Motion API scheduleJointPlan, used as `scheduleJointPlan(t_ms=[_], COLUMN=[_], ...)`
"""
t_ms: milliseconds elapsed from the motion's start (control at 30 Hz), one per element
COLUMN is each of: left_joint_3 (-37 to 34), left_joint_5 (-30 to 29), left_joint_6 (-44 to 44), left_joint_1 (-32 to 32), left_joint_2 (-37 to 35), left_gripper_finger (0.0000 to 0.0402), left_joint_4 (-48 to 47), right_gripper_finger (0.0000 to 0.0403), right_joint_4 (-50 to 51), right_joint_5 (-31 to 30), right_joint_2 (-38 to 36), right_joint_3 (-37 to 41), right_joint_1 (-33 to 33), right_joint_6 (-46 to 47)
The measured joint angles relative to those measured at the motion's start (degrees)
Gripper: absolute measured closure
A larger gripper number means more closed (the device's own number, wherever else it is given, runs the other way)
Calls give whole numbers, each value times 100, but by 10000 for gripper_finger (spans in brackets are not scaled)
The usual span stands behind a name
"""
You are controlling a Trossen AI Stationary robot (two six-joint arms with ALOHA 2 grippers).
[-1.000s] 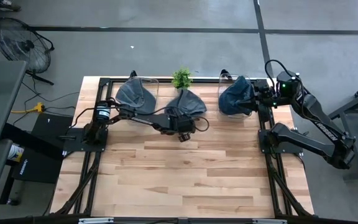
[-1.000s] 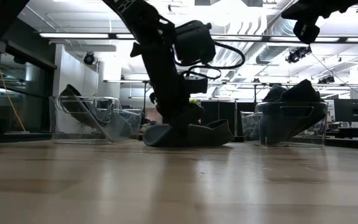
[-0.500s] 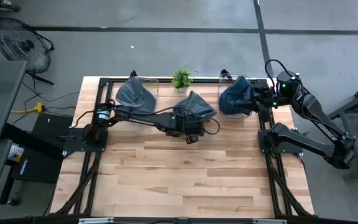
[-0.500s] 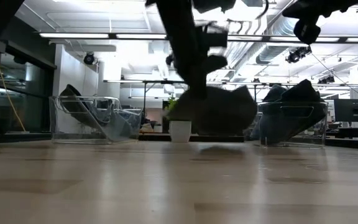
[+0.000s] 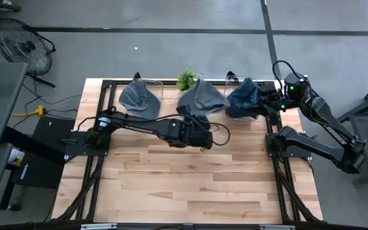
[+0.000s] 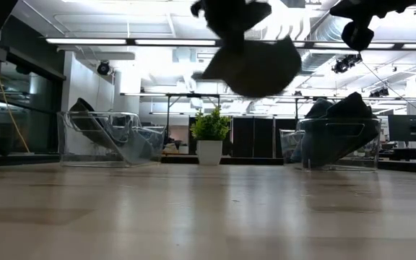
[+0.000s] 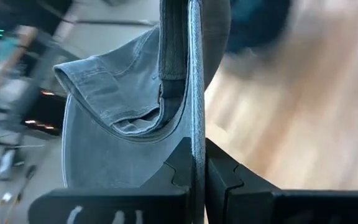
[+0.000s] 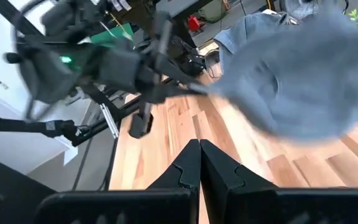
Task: Pick & Place hat
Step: Put the gray cap into the left transparent bin
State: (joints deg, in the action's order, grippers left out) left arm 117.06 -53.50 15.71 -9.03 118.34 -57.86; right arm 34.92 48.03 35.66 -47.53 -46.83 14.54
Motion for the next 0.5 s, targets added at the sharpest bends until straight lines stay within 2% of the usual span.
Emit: scheduleJointPlan(t_ms=[133, 200, 333, 500], left_joint_3=[305, 412, 526, 522], left_joint_5=[-1017, -1317, -1500, -1589], left_joint_6=[990, 1675, 2720, 3023], left_joint_1=[-49, -39, -29, -40], left_joint_2=[0, 0, 0, -2], left_gripper_finger=[398, 398, 398, 398], left_joint_4=[-105, -103, -34, 365], right_gripper_finger=[402, 402, 402, 402], right_joint_4=[1, 2, -7, -356], right_joint_5=[-137, -161, -160, -133], right_joint_2=[2, 2, 1, -83], right_joint_3=[0, 0, 10, 493], right_joint_1=[0, -2, -2, 0], right_joint_6=[48, 47, 47, 243])
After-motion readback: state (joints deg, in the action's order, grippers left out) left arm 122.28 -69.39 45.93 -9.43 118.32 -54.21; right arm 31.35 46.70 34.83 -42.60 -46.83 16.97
